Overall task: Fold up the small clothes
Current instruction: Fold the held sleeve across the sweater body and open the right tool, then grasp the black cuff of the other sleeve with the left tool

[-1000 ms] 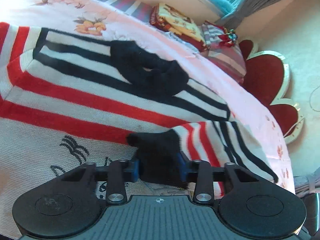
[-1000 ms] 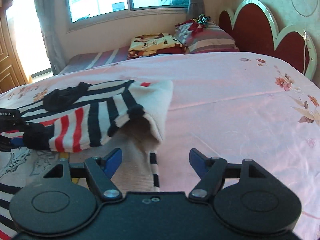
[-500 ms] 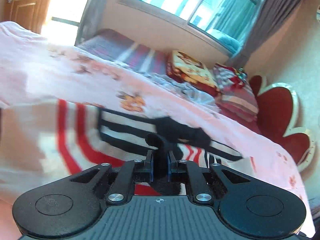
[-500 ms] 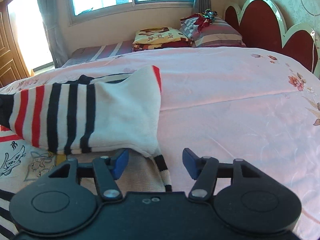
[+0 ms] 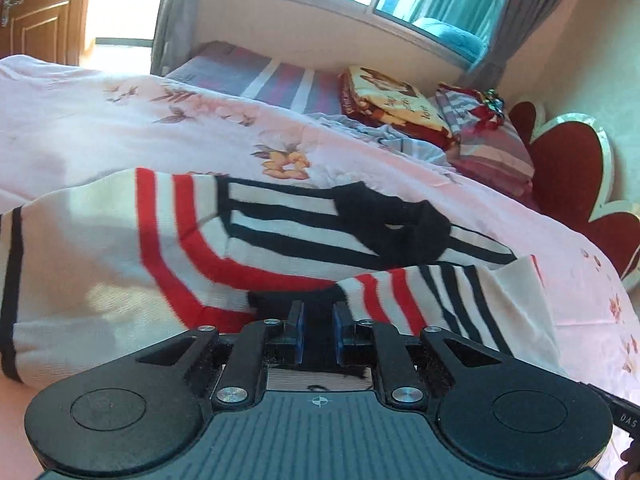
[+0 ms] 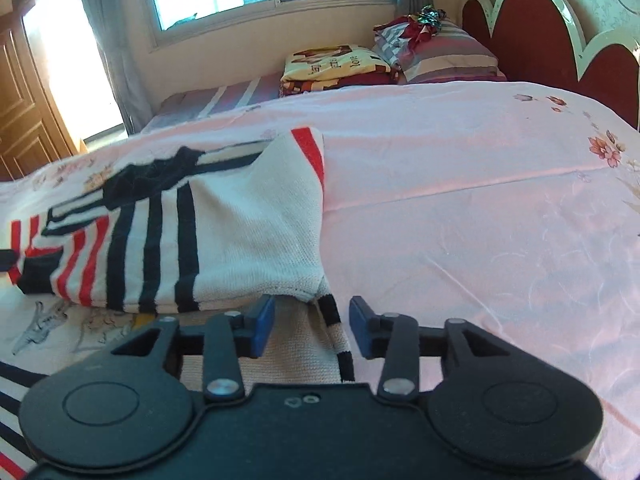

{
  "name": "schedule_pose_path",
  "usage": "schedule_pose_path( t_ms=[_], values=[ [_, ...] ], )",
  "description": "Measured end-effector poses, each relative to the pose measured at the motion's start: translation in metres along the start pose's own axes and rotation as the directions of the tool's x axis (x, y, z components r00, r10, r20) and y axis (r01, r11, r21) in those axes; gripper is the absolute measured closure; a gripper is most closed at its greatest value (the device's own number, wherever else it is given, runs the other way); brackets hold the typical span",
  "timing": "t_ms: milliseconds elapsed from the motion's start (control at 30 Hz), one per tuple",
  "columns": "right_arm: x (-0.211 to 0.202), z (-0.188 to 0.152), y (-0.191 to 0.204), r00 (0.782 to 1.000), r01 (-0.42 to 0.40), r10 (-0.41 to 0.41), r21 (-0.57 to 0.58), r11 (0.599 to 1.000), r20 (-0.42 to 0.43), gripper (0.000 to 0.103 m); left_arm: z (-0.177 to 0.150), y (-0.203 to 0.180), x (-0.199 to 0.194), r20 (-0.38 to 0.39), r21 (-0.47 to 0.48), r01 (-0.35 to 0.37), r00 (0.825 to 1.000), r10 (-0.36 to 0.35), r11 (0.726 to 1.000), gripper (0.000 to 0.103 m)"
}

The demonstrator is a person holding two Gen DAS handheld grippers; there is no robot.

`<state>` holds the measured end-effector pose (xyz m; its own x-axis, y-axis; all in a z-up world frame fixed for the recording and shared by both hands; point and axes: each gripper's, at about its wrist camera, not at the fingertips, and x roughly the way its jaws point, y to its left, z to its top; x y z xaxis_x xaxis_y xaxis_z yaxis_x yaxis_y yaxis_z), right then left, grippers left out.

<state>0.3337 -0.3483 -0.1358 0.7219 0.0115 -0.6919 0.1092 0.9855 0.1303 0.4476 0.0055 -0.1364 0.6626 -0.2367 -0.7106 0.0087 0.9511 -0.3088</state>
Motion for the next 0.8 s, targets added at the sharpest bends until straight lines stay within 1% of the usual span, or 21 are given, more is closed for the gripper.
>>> schedule_pose_path(
  t_ms=[33, 67, 100, 133, 233, 267, 367, 400, 433, 467, 500, 533, 567, 600, 633, 667, 700, 733, 800],
  values=[
    [-0.007, 0.003, -0.004, 1.000, -0.014, 0.014, 0.027, 1.000, 0.028, 0.054, 0.000, -0.005, 0.004, -0.007, 0.000, 0.015, 1.000, -0.015, 1.000, 0.071],
    [-0.010, 0.008, -0.007, 0.999, -0.019, 0.017, 0.039, 0.999, 0.051, 0.052, -0.001, -0.009, 0.011, -0.012, 0.000, 0.017, 1.000, -0.017, 1.000, 0.046],
    [-0.006, 0.017, -0.008, 0.998, -0.018, 0.016, 0.039, 0.999, 0.060, 0.050, -0.003, -0.014, 0.017, -0.009, 0.003, 0.012, 1.000, -0.012, 1.000, 0.035],
    [0.001, 0.026, -0.008, 0.998, -0.016, 0.014, 0.037, 0.999, 0.060, 0.050, -0.005, -0.017, 0.023, -0.004, 0.011, 0.002, 1.000, -0.002, 1.000, 0.030],
    [0.041, 0.053, -0.011, 0.999, -0.039, 0.037, 0.062, 0.997, 0.032, 0.051, -0.012, -0.019, 0.041, -0.026, 0.047, -0.048, 0.998, 0.049, 0.998, 0.030],
    [0.057, 0.061, -0.013, 0.999, -0.048, 0.047, 0.080, 0.996, 0.013, 0.051, -0.015, -0.018, 0.042, -0.021, 0.057, -0.059, 0.998, 0.060, 0.997, 0.030],
    [0.097, 0.081, -0.016, 0.998, -0.054, 0.056, 0.125, 0.991, -0.012, 0.057, -0.021, -0.017, 0.044, -0.004, 0.098, -0.089, 0.996, 0.090, 0.991, 0.030],
    [0.106, 0.086, -0.018, 0.998, -0.060, 0.063, 0.142, 0.988, -0.016, 0.062, -0.024, -0.016, 0.044, 0.004, 0.097, -0.106, 0.994, 0.106, 0.990, 0.030],
    [0.116, 0.091, -0.019, 0.996, -0.080, 0.084, 0.162, 0.984, -0.021, 0.073, -0.026, -0.014, 0.044, 0.009, 0.093, -0.121, 0.993, 0.121, 0.988, 0.030],
    [0.123, 0.094, -0.019, 0.994, -0.095, 0.102, 0.172, 0.981, -0.034, 0.076, -0.027, -0.012, 0.043, 0.013, 0.088, -0.121, 0.993, 0.120, 0.989, 0.030],
    [0.127, 0.097, -0.018, 0.994, -0.092, 0.100, 0.176, 0.980, -0.040, 0.078, -0.028, -0.011, 0.042, 0.016, 0.080, -0.120, 0.993, 0.119, 0.989, 0.030],
    [0.126, 0.098, -0.014, 0.995, -0.094, 0.100, 0.153, 0.984, -0.030, 0.084, -0.028, -0.009, 0.041, 0.016, 0.076, -0.122, 0.993, 0.121, 0.990, 0.030],
    [0.123, 0.098, -0.010, 0.997, -0.074, 0.075, 0.102, 0.992, -0.011, 0.086, -0.029, -0.010, 0.042, 0.017, 0.085, -0.126, 0.992, 0.125, 0.988, 0.030],
    [0.124, 0.095, -0.007, 1.000, -0.018, 0.018, 0.057, 0.998, 0.003, 0.089, -0.030, -0.011, 0.042, 0.018, 0.098, -0.133, 0.991, 0.132, 0.986, 0.030],
    [0.130, 0.092, -0.011, 1.000, -0.011, 0.011, 0.059, 0.998, -0.009, 0.087, -0.029, -0.014, 0.043, 0.015, 0.113, -0.142, 0.990, 0.141, 0.983, 0.030],
    [0.130, 0.090, -0.014, 1.000, -0.021, 0.021, 0.073, 0.997, -0.001, 0.087, -0.028, -0.015, 0.042, 0.010, 0.118, -0.146, 0.989, 0.146, 0.982, 0.030],
    [0.128, 0.091, -0.010, 1.000, -0.009, 0.009, 0.050, 0.999, 0.000, 0.086, -0.026, -0.015, 0.040, 0.001, 0.113, -0.148, 0.989, 0.149, 0.983, 0.030],
    [0.125, 0.091, -0.006, 1.000, 0.013, -0.013, 0.024, 1.000, 0.002, 0.078, -0.022, -0.014, 0.037, -0.012, 0.094, -0.153, 0.988, 0.155, 0.984, 0.030],
    [0.112, 0.096, -0.002, 0.998, 0.058, -0.058, 0.021, 0.998, 0.024, 0.067, -0.019, -0.009, 0.024, -0.021, 0.046, -0.145, 0.989, 0.146, 0.988, 0.030]
  ],
)
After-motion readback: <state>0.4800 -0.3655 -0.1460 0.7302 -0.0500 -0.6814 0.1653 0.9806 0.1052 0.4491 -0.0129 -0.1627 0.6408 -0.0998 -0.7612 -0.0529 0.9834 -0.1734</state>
